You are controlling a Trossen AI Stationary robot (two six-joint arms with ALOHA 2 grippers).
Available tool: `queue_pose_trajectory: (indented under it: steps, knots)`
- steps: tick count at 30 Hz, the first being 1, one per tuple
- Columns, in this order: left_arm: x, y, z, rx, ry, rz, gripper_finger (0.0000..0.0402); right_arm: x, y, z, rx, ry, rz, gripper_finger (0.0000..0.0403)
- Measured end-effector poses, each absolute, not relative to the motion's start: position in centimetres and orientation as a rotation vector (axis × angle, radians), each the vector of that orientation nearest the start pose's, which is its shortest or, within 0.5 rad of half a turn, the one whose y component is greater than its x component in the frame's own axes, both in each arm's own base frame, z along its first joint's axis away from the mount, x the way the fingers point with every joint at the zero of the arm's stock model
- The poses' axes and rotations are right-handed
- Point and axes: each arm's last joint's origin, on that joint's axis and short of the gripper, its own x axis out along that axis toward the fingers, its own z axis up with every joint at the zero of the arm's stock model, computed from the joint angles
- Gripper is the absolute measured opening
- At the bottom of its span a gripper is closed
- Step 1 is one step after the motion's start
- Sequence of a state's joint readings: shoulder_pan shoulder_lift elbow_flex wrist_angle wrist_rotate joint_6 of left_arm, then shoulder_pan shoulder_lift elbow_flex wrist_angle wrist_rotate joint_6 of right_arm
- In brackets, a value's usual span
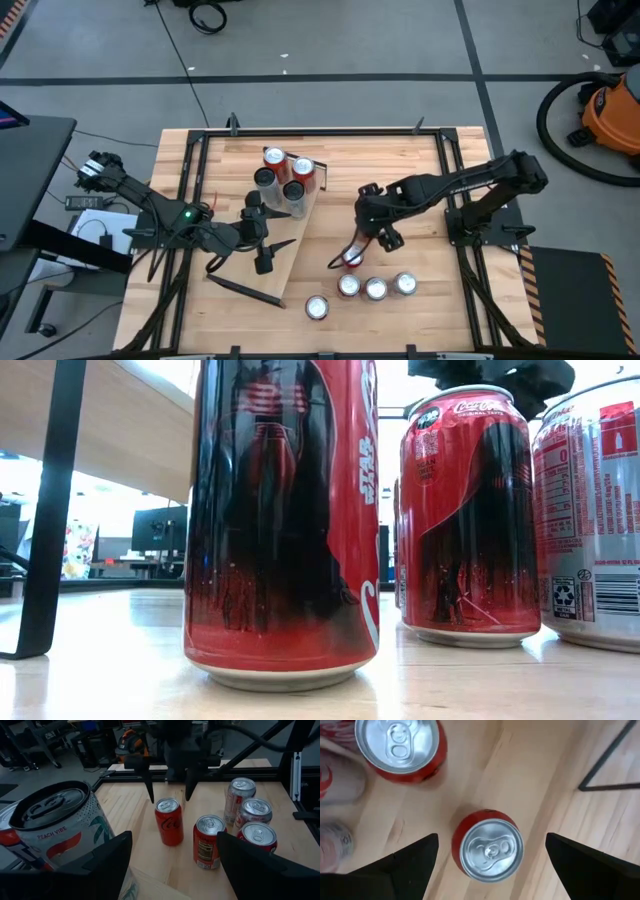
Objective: Place canned beverage on shelf
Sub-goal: Put the top red soda can on the shelf
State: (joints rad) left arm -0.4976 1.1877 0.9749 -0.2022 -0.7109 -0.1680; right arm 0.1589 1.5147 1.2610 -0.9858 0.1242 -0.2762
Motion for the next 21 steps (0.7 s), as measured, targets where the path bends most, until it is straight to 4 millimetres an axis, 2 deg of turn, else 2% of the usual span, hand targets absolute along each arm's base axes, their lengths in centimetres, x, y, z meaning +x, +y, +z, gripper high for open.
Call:
queue_pose_trajectory:
  steps: [5, 12, 21]
  knots:
    - [23.3, -10.5, 31.9, 0.072, 0.326, 0.238, 0.0302, 29.2, 4.3, 25.7, -0.503, 1.297, 0.252, 0.038]
    - [23.3, -10.5, 31.8, 0.074, 0.33, 0.238, 0.0302, 30.1, 3.9, 23.8, -0.541, 1.381, 0.262, 0.038]
    - [23.3, -10.5, 31.8, 0.03, 0.33, 0.246, 0.0302, 30.7, 3.0, 22.8, -0.474, 1.41, 0.289, 0.038]
